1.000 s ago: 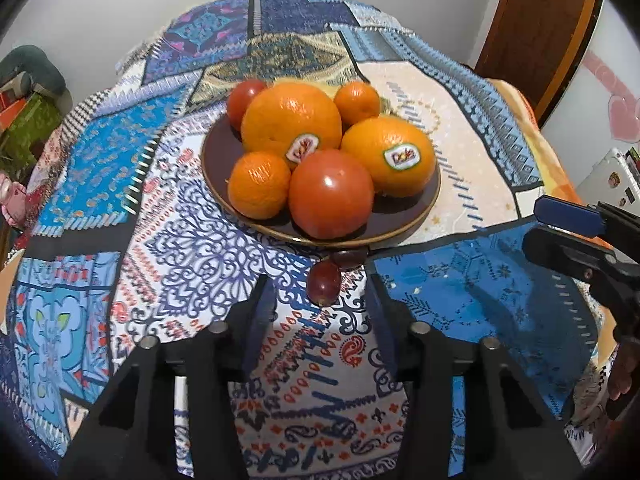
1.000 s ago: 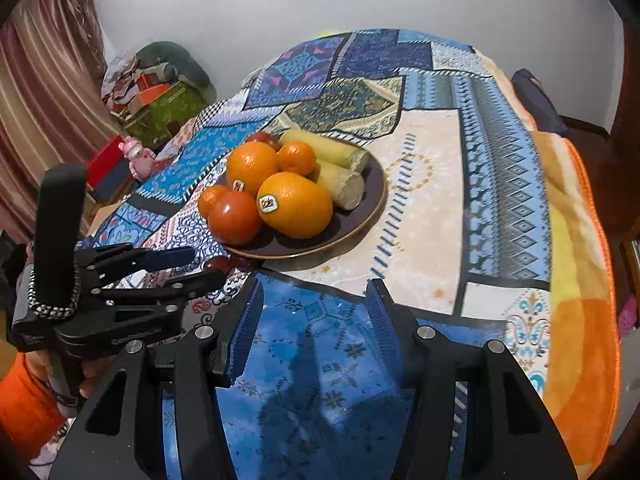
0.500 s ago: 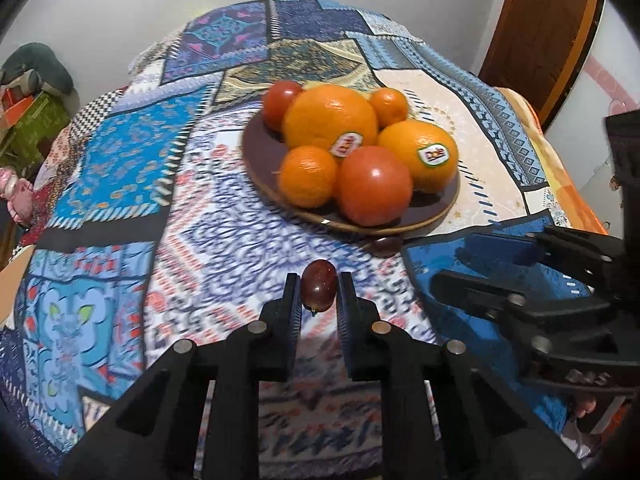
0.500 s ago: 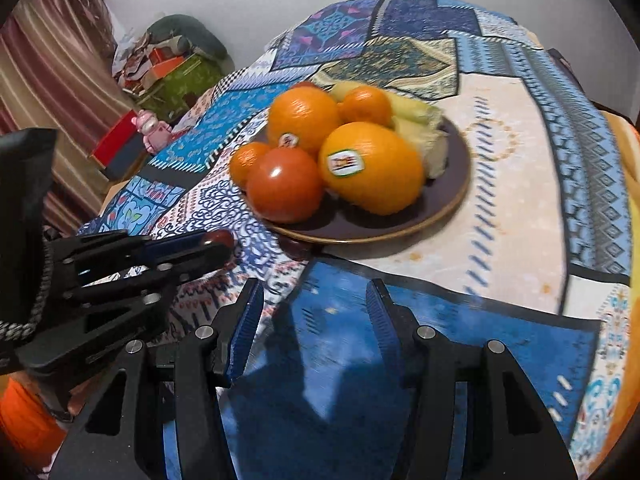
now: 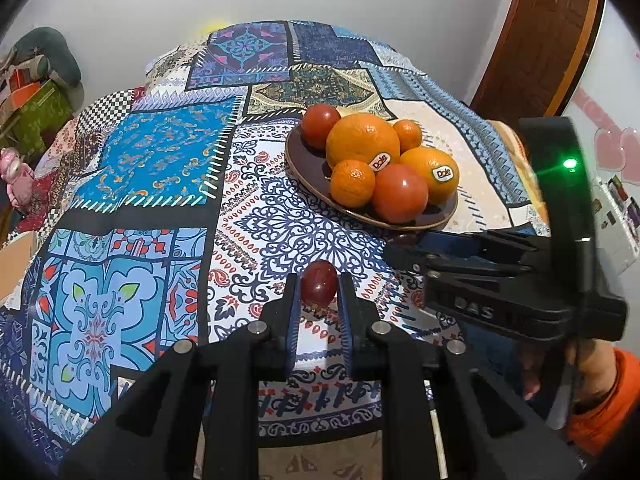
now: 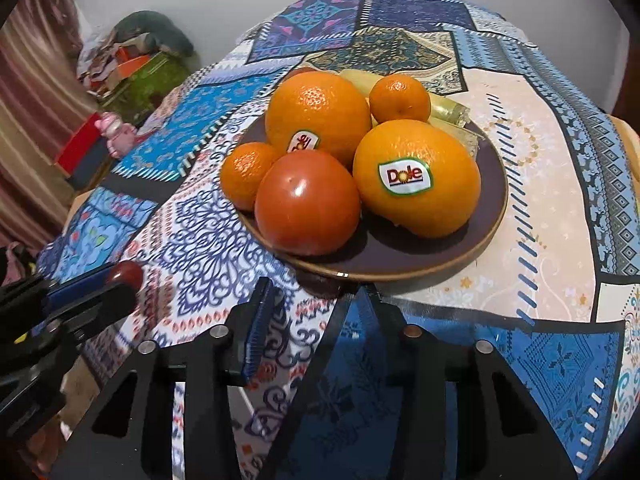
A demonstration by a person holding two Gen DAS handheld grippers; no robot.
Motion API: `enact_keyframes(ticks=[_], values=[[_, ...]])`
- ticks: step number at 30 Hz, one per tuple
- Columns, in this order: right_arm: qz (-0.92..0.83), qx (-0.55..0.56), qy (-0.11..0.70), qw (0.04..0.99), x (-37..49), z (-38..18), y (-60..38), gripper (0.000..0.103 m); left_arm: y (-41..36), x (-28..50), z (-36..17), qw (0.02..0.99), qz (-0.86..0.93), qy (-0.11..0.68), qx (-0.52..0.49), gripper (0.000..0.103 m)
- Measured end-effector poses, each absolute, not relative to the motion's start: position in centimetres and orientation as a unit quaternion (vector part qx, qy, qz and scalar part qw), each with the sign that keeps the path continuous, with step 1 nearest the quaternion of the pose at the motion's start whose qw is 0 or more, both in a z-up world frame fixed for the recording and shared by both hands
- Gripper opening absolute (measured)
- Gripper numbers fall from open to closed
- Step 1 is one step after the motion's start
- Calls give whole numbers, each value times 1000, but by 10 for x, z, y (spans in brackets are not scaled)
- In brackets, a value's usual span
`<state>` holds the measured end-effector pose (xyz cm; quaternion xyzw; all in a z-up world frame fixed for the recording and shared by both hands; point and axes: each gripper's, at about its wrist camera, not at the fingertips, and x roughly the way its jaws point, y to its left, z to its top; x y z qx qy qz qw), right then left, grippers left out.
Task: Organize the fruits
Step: 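Grasp a small dark red date with the left tool while the right tool grasps another date, then carry both dates onto the plate and open both tools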
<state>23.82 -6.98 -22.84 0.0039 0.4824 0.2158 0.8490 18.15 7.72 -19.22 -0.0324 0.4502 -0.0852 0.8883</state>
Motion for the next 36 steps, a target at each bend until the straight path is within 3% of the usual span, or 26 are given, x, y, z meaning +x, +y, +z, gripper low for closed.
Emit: enact_keyframes(ticks=[6, 21, 36], values=[[204, -7, 476, 855, 239, -229, -68, 23, 83, 181, -194, 887, -86, 451, -43, 18], [236, -12, 455, 859, 217, -207, -88, 23, 74, 181, -176, 895, -73, 437, -41, 18], [248, -13, 381, 890, 234, -155, -112, 23, 63, 229, -151, 908, -60, 413, -28, 18]])
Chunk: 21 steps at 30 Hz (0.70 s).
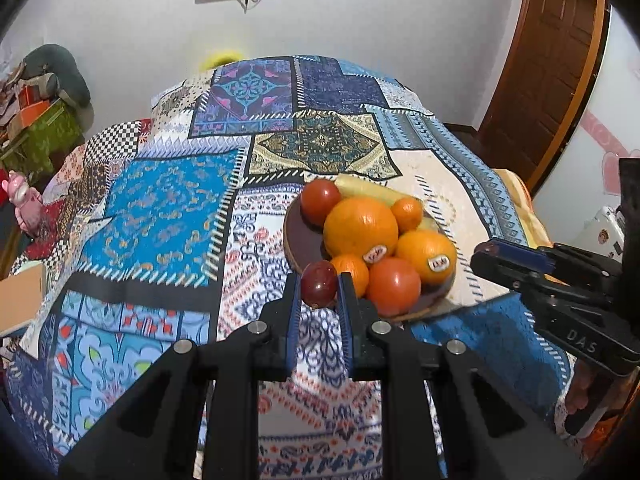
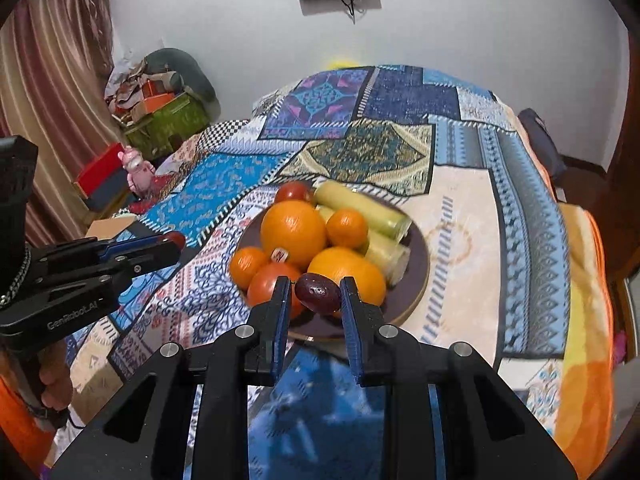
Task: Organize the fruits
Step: 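Carry both dates onto the plate and open both tools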
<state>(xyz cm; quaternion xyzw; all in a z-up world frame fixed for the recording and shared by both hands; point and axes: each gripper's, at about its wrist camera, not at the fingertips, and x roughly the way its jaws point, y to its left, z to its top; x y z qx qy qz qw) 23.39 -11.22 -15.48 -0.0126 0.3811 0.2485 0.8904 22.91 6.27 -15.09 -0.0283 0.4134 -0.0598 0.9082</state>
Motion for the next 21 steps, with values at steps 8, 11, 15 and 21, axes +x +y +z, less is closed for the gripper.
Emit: enact_keyframes(ticks=[8, 11, 15, 21], values=[[257, -22, 374, 891, 257, -158, -108, 23, 64, 260, -162, 904, -54, 425, -23, 18], [260, -24, 377, 889, 263, -162, -105, 23, 65, 271, -167, 900, -56, 431, -29, 18], [263, -27, 383, 885, 270, -168, -99, 23, 65, 283, -174, 896, -59, 439, -27, 18], [270, -34, 388, 880, 276, -174, -89, 23, 63, 296, -186, 889, -63, 453, -28, 18]])
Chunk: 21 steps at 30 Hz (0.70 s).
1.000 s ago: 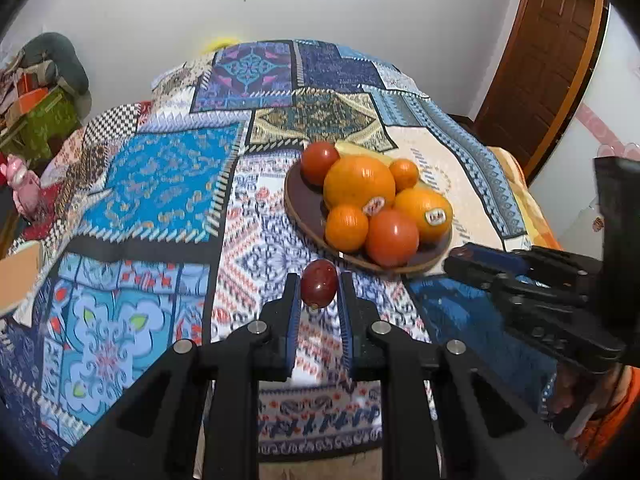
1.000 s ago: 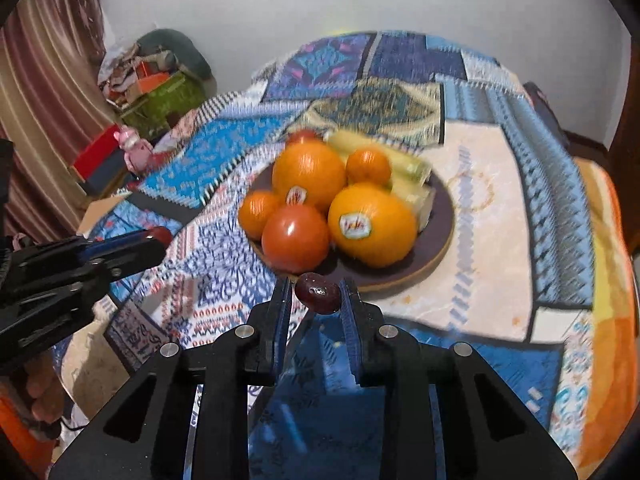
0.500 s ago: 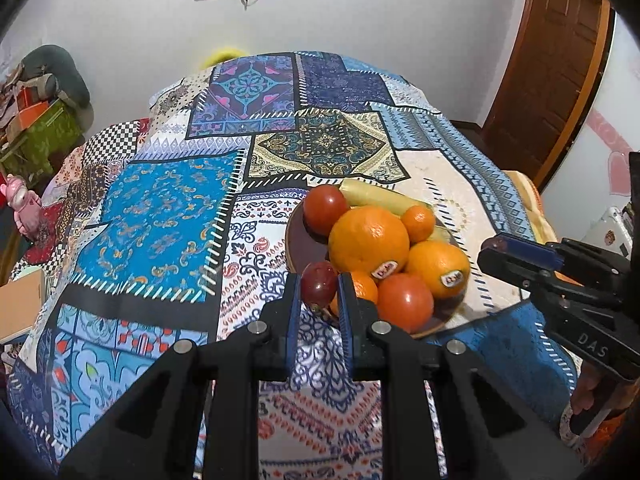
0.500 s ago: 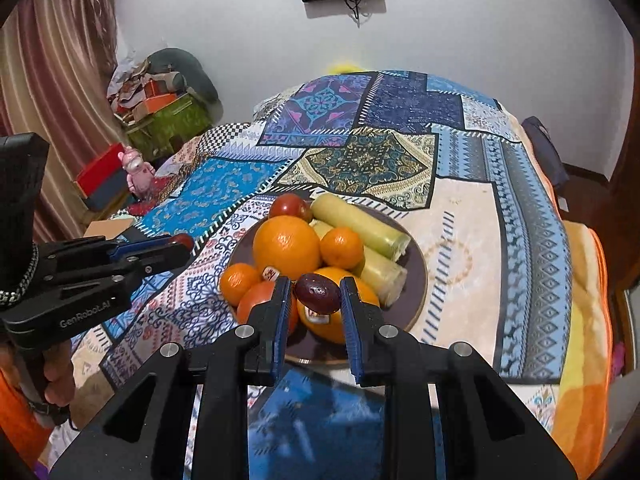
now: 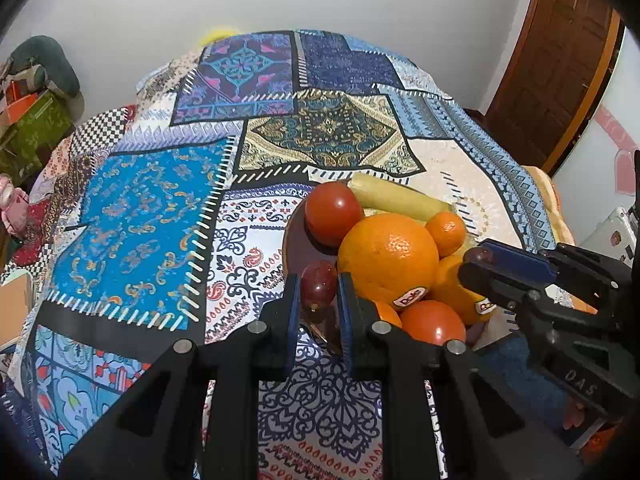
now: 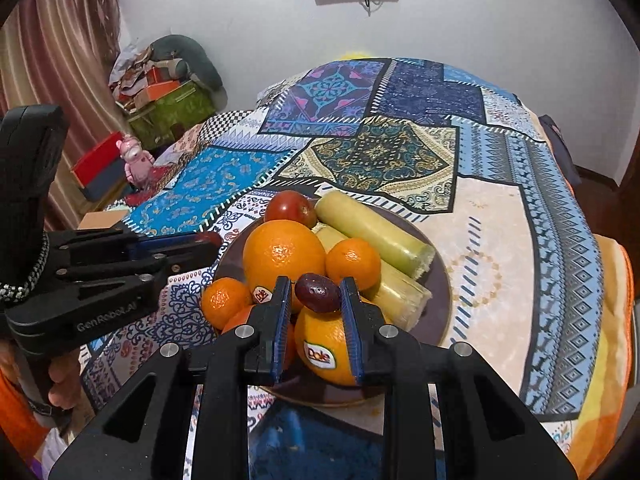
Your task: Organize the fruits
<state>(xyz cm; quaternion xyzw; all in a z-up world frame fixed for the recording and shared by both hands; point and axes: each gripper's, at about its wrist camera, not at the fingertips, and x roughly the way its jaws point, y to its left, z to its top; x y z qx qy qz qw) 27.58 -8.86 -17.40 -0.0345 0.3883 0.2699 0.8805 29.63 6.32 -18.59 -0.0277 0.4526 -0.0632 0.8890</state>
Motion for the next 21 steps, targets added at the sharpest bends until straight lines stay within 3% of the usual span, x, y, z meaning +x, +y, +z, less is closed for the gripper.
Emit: enact_keyframes(ticks=[11, 13, 16, 21], values=[[272, -45, 382, 882, 280, -177, -85, 25, 58, 305, -200, 881, -68, 467, -19, 20], [273, -46, 384, 881, 279, -177, -85, 29, 57, 306, -201, 881, -64, 468, -14, 22], [274, -48, 384, 881, 279, -177, -84, 37, 57, 305, -199, 883, -62, 465, -14, 28], [272, -47, 383, 881, 276, -175, -87, 41, 57, 300, -193, 889, -66, 452, -15, 47]])
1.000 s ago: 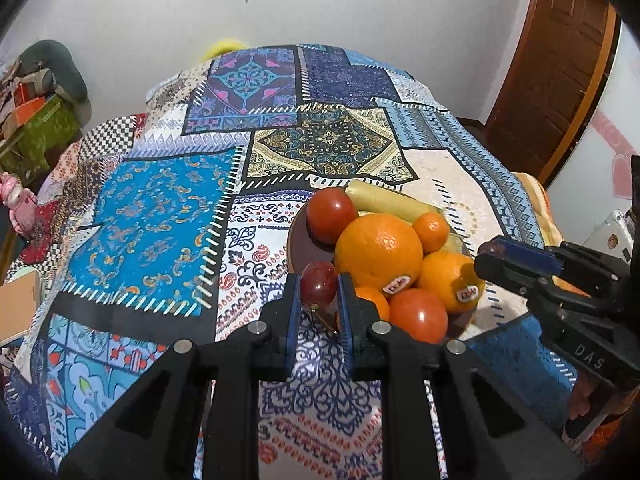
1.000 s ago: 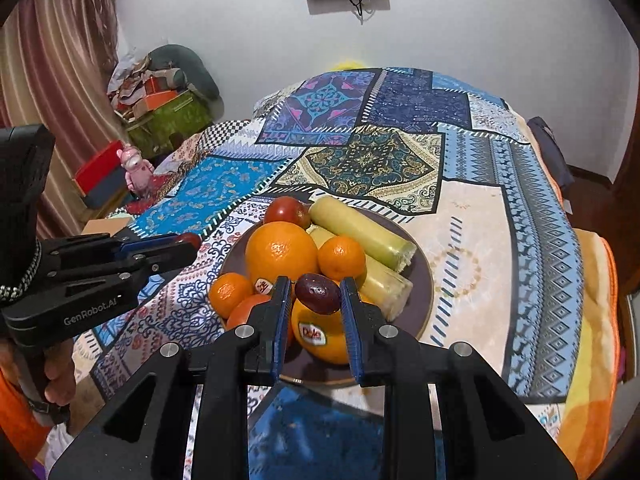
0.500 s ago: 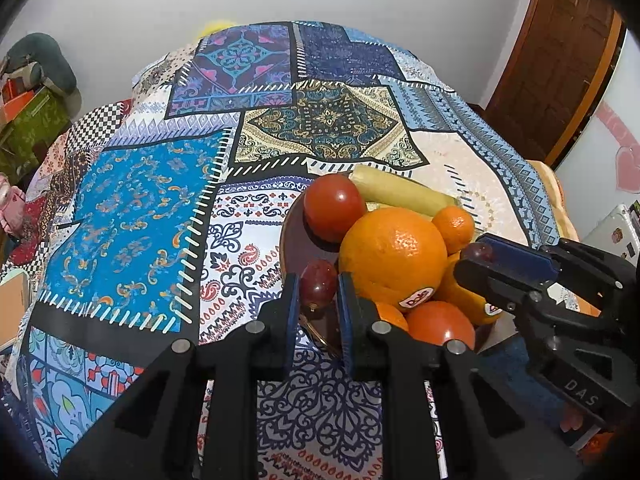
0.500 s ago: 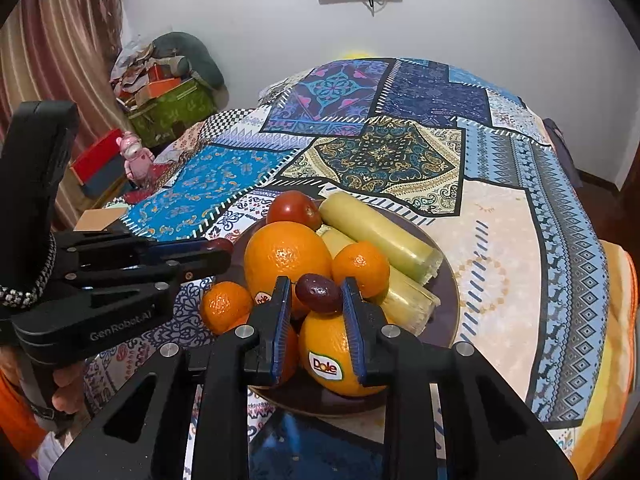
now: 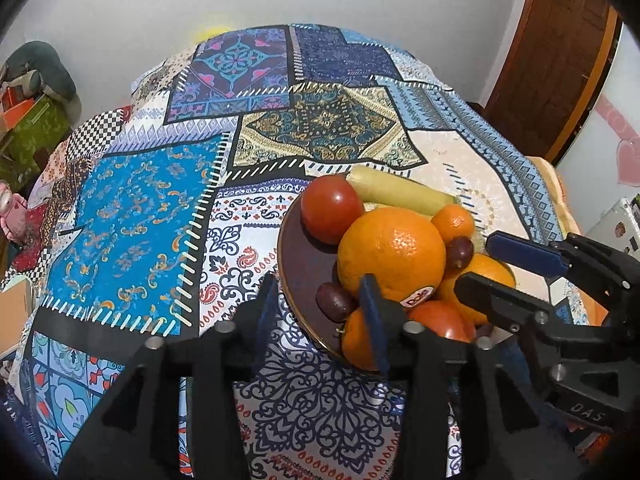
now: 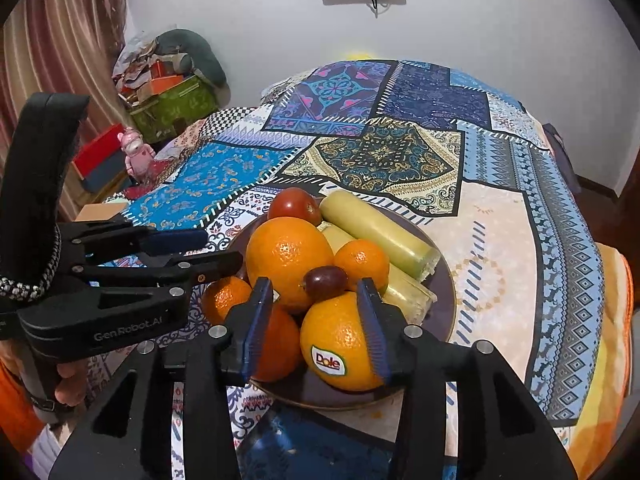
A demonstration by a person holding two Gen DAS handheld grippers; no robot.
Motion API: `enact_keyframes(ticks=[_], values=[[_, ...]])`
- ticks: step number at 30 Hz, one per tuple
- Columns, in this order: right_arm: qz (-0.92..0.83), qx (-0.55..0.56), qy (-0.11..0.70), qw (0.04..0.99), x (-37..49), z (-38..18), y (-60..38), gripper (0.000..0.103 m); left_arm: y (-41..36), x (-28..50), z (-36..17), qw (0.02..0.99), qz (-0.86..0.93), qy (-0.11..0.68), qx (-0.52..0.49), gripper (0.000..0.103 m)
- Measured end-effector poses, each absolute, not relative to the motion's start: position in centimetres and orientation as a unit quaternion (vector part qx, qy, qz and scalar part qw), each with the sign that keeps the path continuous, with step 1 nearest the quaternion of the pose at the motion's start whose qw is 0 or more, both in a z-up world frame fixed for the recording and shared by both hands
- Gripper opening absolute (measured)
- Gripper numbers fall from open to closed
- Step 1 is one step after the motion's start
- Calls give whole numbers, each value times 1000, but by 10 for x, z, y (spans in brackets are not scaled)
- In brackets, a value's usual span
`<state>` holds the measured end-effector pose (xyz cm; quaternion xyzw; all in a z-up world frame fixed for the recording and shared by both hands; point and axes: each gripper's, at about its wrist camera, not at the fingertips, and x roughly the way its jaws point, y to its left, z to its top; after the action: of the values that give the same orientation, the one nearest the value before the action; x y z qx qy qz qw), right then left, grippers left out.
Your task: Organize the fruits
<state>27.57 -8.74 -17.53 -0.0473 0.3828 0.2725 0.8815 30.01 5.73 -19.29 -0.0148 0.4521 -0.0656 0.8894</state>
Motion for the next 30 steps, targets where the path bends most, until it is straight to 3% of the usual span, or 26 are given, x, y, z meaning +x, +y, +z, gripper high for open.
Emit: enact_keyframes(ticks=[6, 14, 22, 30], values=[[270, -33, 377, 885, 272, -166, -98, 41, 57, 287, -174, 902, -58, 428, -8, 48], [263, -13, 334, 905, 248, -120, -118, 41, 62, 243, -103, 936, -50, 348, -22, 48], [270, -10, 258, 928, 192, -53, -131, 44, 47, 169, -24, 966, -49, 253, -17, 48], [271, 9, 181, 945, 120, -9, -153, 50, 30, 92, 19, 982, -46, 183, -22, 49]])
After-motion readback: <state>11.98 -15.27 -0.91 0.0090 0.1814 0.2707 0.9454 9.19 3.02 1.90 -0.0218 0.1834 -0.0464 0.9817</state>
